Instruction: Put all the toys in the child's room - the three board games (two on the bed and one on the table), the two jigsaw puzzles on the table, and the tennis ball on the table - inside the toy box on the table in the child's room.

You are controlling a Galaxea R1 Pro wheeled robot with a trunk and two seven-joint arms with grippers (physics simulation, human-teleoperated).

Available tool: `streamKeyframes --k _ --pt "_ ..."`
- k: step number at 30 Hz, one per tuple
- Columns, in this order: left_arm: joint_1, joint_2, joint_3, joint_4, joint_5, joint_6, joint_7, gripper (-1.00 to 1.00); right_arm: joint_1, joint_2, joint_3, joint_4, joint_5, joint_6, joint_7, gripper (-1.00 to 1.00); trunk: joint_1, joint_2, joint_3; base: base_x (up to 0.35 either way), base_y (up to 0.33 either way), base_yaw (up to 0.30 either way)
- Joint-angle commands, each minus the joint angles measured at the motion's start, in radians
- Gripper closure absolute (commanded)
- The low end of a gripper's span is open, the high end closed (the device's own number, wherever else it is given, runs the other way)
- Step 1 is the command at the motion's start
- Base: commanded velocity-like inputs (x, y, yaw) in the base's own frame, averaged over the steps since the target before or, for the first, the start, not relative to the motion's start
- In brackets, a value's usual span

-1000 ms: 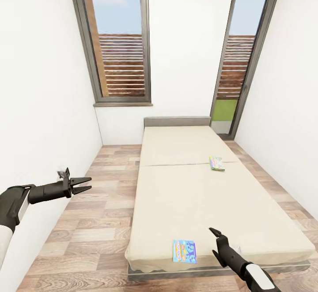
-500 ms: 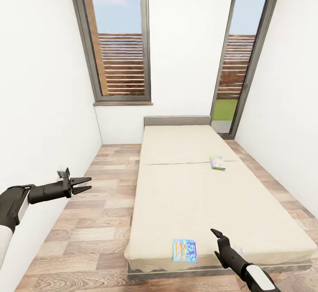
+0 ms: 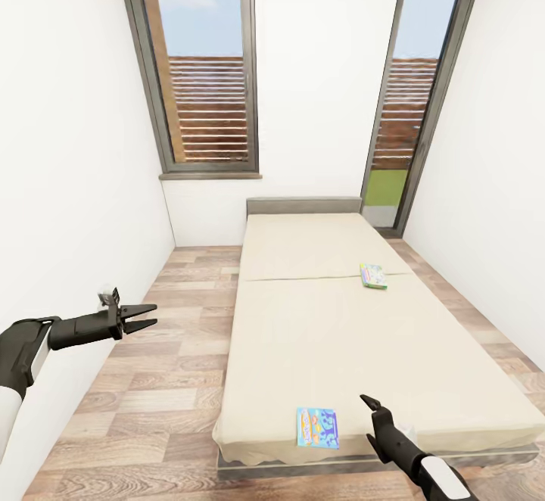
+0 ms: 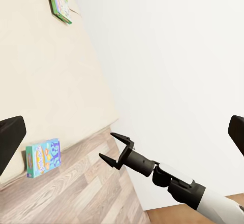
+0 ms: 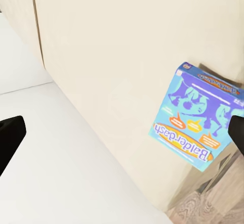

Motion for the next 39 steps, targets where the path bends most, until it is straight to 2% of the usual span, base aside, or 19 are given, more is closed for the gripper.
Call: streamKeyframes --k 1,8,16,39 --pt "-0.001 0.000 0.001 0.000 -0.005 0.010 -0.006 -1.00 -0.001 0.001 -0.006 0.000 -0.004 0.008 0.002 -1.00 0.004 -0.008 -0.004 0.000 0.000 0.000" --pt "-0.001 0.000 0.001 -0.011 -0.005 0.009 -0.006 -1.00 -0.001 0.000 -0.005 0.000 -0.004 0.009 0.011 -1.00 0.031 -0.057 -0.026 0.000 0.000 0.000" --pt "0.009 0.000 0.000 -0.085 -0.003 0.014 -0.006 -1.00 -0.001 0.000 -0.005 0.000 -0.004 0.010 0.015 -1.00 0.061 -0.113 -0.051 0.000 0.000 0.000" --pt "0.010 -0.002 0.000 -0.091 -0.003 0.015 -0.006 -1.00 -0.001 -0.002 -0.006 0.001 -0.002 0.033 0.004 -1.00 0.150 -0.274 -0.123 0.000 0.000 0.000"
